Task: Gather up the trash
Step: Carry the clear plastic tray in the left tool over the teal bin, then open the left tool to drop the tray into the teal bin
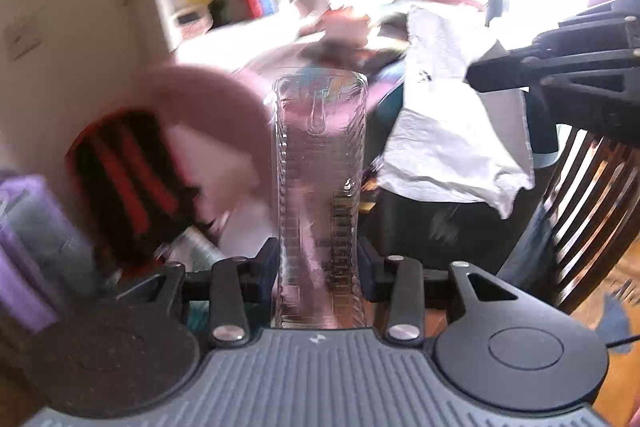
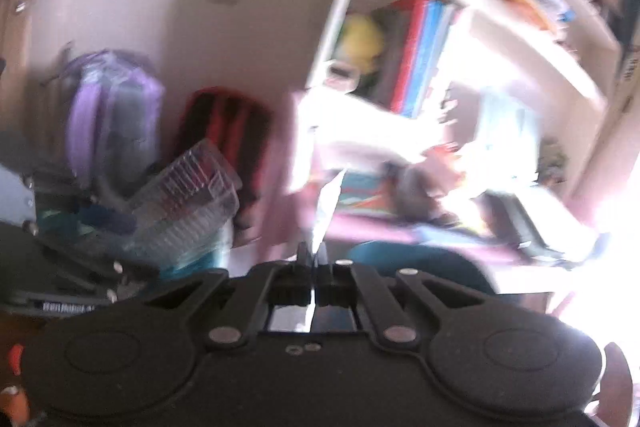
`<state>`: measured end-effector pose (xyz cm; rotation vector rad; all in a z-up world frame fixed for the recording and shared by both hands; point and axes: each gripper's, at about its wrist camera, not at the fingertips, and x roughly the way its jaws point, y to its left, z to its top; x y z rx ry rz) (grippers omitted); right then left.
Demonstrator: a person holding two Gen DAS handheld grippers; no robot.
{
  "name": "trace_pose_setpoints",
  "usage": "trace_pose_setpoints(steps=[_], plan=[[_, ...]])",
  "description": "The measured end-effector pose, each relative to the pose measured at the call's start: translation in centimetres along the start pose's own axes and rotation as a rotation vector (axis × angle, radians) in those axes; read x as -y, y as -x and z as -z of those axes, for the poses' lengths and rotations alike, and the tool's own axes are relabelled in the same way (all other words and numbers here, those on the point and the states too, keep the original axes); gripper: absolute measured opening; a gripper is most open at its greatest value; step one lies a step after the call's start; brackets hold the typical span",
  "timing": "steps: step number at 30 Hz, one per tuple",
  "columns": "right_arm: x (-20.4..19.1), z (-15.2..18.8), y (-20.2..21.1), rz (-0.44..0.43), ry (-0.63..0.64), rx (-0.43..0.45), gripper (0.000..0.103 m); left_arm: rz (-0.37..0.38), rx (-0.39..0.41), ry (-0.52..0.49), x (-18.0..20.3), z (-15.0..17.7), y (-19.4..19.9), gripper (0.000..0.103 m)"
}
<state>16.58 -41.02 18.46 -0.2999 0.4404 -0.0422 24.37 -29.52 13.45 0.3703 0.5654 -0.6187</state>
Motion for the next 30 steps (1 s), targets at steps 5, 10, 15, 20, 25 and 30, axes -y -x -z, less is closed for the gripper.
trace_pose_setpoints(steps=[5, 10, 15, 20, 25, 30], plan=[[5.6, -0.2, -0.7, 0.133, -0.05, -0.004, 0.0, 0.062, 0.041, -0.001, 3.7, -6.5, -1.8, 0.039], [9.6, 1.6, -2.5, 0.189, -0.14, -0.05, 0.0, 0.114, 0.05, 0.01, 7.0, -10.6, -5.1, 0.04], [11.2, 4.5, -4.9, 0.186, -0.184, -0.116, 0.0, 0.126, -0.023, 0.009, 9.7, -12.0, -10.0, 0.041], [10.7, 6.6, -6.6, 0.182, -0.175, -0.167, 0.0, 0.13, -0.08, -0.005, 11.7, -12.8, -14.3, 0.041], [11.2, 8.2, -7.8, 0.132, -0.222, -0.224, 0.001, 0.149, -0.18, -0.019, 13.3, -12.7, -17.5, 0.043], [11.3, 9.0, -8.3, 0.109, -0.249, -0.25, 0.015, 0.145, -0.207, -0.032, 13.8, -11.7, -18.8, 0.053]])
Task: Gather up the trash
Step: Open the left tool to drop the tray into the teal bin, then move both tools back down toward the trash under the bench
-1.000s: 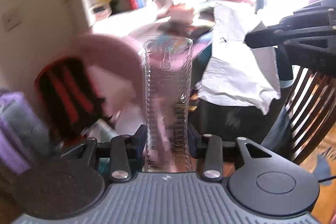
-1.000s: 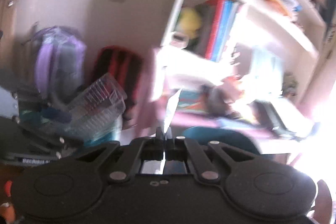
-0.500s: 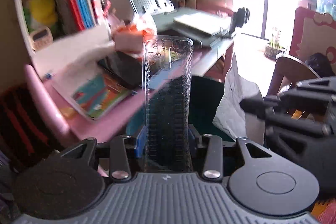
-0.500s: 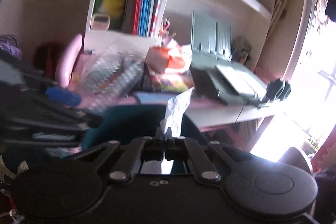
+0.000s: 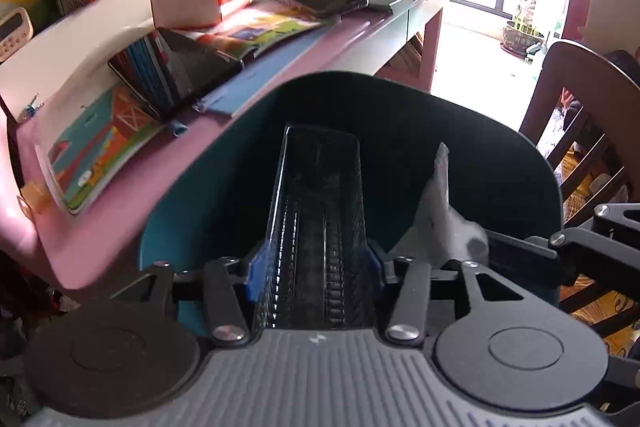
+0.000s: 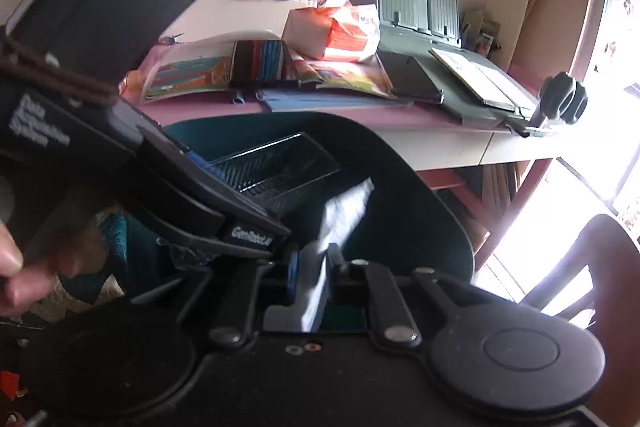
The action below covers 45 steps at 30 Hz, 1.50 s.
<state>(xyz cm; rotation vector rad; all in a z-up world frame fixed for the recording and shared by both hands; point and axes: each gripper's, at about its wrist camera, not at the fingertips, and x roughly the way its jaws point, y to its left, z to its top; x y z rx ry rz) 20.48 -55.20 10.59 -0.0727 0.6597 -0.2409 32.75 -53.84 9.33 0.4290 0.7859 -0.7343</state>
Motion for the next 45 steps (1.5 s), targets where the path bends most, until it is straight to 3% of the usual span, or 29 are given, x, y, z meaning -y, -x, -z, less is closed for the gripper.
trace_pose_setpoints(steps=[1, 3, 4, 11, 17, 34, 45], plan=[[0.1, 0.2, -0.1, -0.002, -0.005, -0.006, 0.016, 0.0, 0.003, -0.001, -0.1, 0.1, -0.1, 0.057], [0.4, 0.4, -0.3, 0.001, -0.021, -0.019, 0.02, -0.004, 0.015, 0.011, -0.3, 0.2, 0.0, 0.074], [0.5, 0.5, -0.2, 0.001, -0.031, -0.02, 0.021, 0.003, 0.022, 0.017, -0.4, 0.3, 0.3, 0.076], [1.2, 0.5, 1.7, -0.01, -0.081, 0.012, 0.045, 0.014, 0.075, 0.024, -0.9, 0.8, 3.0, 0.079], [-0.2, 0.6, 4.2, -0.029, -0.068, 0.024, 0.051, -0.02, 0.106, 0.002, -1.4, 2.7, 6.5, 0.08], [-8.0, 1.3, 11.5, -0.134, 0.004, 0.057, 0.058, -0.063, 0.172, 0.056, -5.5, 11.7, 17.5, 0.082], [-15.2, 2.5, 12.4, -0.257, 0.074, 0.053, 0.061, -0.114, 0.164, 0.2, -11.7, 20.1, 21.6, 0.091]])
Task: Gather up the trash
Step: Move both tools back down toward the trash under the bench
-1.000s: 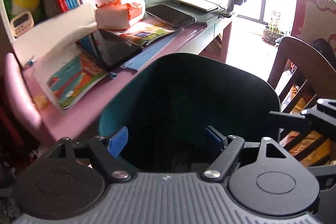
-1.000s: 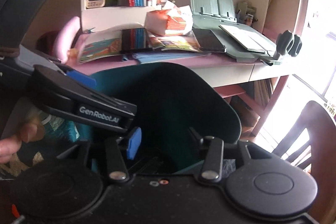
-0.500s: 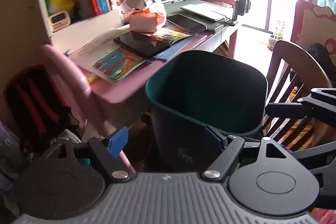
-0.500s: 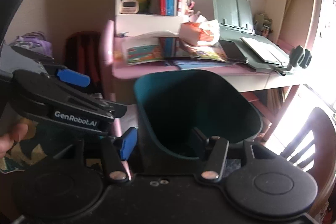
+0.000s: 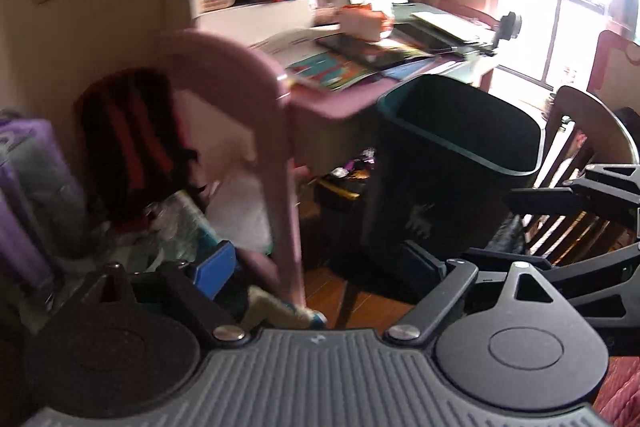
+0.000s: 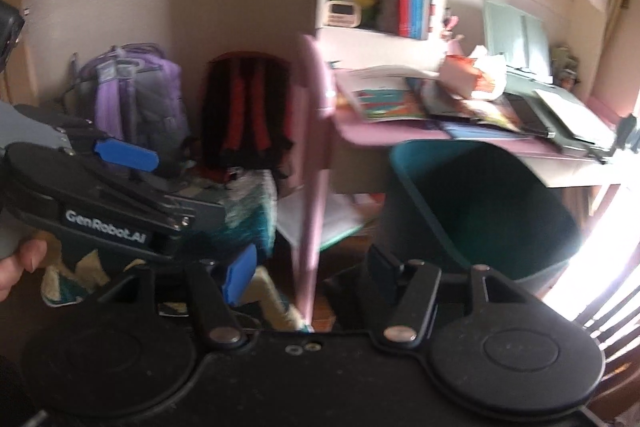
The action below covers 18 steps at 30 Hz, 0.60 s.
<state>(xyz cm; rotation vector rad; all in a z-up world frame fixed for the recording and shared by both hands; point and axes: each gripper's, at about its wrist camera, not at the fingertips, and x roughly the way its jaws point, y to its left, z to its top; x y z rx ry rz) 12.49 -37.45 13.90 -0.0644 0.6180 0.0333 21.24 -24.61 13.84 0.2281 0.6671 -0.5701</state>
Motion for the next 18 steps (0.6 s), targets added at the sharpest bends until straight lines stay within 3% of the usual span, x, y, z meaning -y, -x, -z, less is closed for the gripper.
trace_pose_setpoints(steps=[7, 9, 18], plan=[[-5.4, 1.7, -3.8, -0.115, 0.009, -0.038, 0.062, -0.042, -0.005, 0.084, -5.9, 5.1, 1.7, 0.095], [-7.1, 2.3, -5.4, -0.145, 0.019, -0.053, 0.063, -0.052, -0.009, 0.125, -8.0, 7.0, 1.8, 0.101], [-14.7, 6.3, -14.1, -0.282, 0.053, -0.161, 0.064, -0.155, -0.032, 0.265, -17.7, 16.3, 0.4, 0.102]])
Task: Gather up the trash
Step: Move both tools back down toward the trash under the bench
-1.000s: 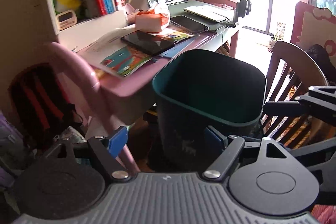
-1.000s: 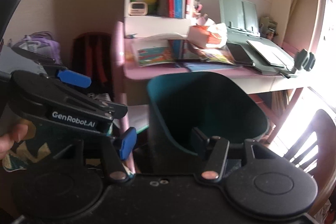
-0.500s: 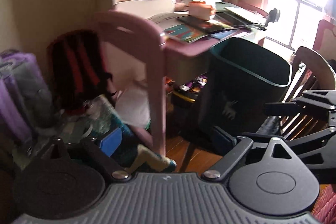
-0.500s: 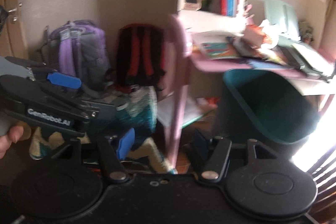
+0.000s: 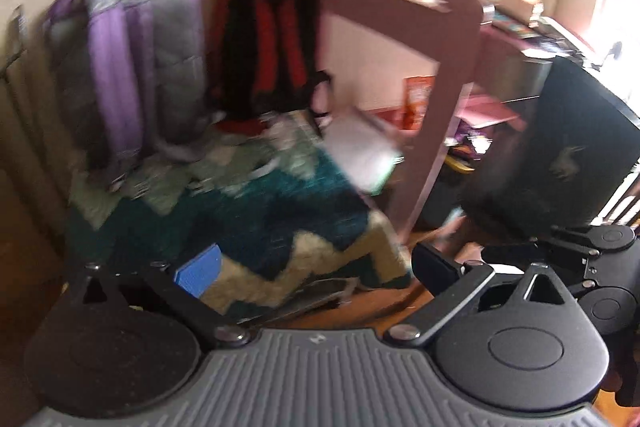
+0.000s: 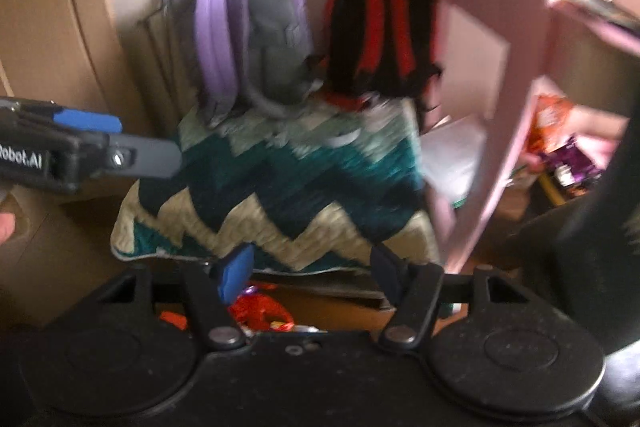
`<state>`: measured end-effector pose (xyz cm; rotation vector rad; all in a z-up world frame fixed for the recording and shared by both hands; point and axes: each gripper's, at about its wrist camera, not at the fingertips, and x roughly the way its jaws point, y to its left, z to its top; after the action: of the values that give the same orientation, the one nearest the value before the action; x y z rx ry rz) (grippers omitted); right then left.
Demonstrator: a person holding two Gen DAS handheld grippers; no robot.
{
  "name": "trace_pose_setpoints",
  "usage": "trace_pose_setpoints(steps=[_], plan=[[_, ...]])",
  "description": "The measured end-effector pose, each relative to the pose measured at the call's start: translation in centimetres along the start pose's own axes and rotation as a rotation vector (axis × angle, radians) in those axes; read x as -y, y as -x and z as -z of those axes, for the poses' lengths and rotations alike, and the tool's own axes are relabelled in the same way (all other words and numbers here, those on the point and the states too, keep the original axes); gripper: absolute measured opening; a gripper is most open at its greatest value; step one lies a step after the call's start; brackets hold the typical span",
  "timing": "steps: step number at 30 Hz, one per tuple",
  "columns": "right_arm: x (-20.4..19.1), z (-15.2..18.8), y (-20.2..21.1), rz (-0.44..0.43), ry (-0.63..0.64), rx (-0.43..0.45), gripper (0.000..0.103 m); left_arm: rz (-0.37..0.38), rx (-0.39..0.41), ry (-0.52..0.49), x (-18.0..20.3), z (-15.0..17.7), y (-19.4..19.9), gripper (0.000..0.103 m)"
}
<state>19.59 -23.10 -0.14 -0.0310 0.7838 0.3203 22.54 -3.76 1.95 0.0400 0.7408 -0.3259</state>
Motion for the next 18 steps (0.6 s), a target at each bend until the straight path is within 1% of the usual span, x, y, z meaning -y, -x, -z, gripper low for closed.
trace_pose_setpoints(steps=[2, 5, 7, 10, 13, 15, 18], plan=[[-1.1, 0.8, -2.5, -0.027, -0.001, -0.008, 0.065, 0.001, -0.016, 0.03, -2.6, 1.4, -1.1, 0.102], [-2.9, 2.1, -6.6, -0.039, 0.014, -0.037, 0.065, -0.006, -0.06, 0.053, -6.4, 3.6, -2.9, 0.102], [-3.8, 3.1, -9.3, -0.05, 0.011, -0.067, 0.065, -0.038, -0.077, 0.051, -8.7, 4.9, -3.9, 0.102], [-4.9, 4.5, -13.1, -0.039, 0.033, -0.119, 0.065, -0.115, -0.062, 0.053, -12.4, 7.1, -4.7, 0.102], [-5.6, 6.1, -16.4, -0.039, 0.057, -0.175, 0.065, -0.182, -0.053, 0.089, -16.3, 9.2, -5.5, 0.102], [-5.9, 7.2, -18.7, -0.028, 0.066, -0.208, 0.065, -0.206, -0.069, 0.124, -18.9, 10.4, -6.4, 0.102], [-6.3, 8.9, -22.2, -0.016, 0.07, -0.27, 0.065, -0.247, -0.125, 0.165, -22.7, 12.7, -8.3, 0.102]])
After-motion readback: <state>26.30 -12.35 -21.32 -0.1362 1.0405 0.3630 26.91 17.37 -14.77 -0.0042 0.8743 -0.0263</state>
